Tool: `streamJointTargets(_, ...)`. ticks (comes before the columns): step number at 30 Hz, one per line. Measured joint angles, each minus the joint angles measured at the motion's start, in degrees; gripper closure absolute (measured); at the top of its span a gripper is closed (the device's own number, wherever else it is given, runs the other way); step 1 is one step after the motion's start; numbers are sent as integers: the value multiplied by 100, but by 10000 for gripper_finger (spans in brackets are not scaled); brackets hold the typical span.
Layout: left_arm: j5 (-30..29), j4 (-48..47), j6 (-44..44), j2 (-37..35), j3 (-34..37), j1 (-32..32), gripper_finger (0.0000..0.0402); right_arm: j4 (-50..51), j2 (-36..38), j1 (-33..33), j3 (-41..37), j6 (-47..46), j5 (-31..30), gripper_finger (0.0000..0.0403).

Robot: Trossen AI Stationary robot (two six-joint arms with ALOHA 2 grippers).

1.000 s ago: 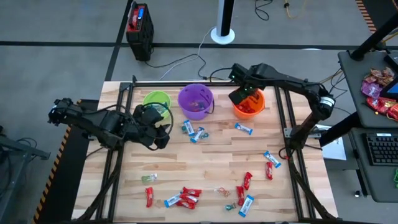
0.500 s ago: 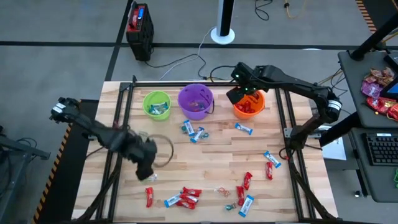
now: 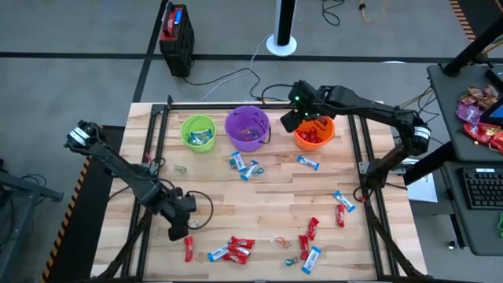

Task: Sort candy by brand, put in halloween buckets
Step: Put the green gummy into the purple bucket

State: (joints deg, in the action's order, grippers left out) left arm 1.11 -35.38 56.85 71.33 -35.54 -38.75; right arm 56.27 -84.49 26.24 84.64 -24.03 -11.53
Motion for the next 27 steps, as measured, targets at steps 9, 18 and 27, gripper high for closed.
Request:
streamJointTargets(9,37,568,92,201,279,-161,240,-4,-4,-12,0,0,0,216)
streamJointTargets(18,-18,731,84,1164,123,-159,250,-6,-4,-13,0,4,0,216)
streamJointTargets(27,-369,341,-87,1324,-266,-159,387,-4,-4,-13,0,22,0,216)
